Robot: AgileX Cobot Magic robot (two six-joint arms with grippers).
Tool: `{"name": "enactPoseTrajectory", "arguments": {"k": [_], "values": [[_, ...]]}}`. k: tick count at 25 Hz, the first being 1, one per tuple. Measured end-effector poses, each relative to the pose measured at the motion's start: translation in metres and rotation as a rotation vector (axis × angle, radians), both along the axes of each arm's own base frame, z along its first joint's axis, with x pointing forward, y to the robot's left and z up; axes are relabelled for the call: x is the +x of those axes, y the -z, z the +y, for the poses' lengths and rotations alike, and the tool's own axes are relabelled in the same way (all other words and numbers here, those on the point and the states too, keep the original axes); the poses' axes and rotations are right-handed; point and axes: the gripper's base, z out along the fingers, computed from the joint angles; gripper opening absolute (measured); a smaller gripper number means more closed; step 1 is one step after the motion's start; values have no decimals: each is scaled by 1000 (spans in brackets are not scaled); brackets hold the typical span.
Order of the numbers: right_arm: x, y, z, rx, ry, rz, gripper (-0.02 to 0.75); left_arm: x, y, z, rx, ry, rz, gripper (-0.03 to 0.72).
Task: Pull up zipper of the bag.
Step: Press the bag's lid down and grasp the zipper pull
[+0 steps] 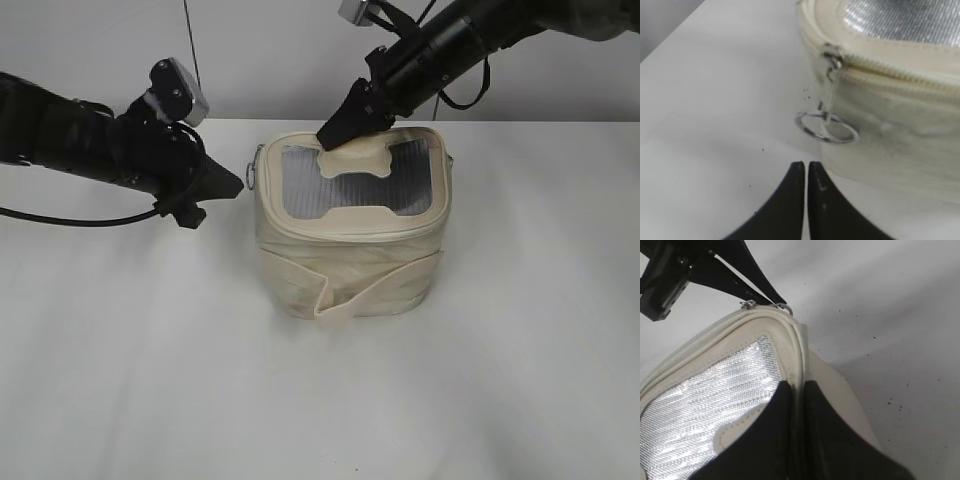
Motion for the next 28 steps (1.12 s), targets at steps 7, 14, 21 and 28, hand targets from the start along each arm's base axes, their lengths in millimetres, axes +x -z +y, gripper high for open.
{"name": "enactPoseTrajectory", "arguments": {"k": [7,14,21,28], "values": [[0,0,0,0,3,3,50,-2,-7,0,-8,-6,6,35],[0,0,0,0,4,5,49,-3,-6,0,6,11,4,415],[0,0,0,2,4,6,49,-3,-6,-4,2,7,1,478],[0,0,0,2,4,6,48,-3,-8,-10,29,41,-43,479]]}}
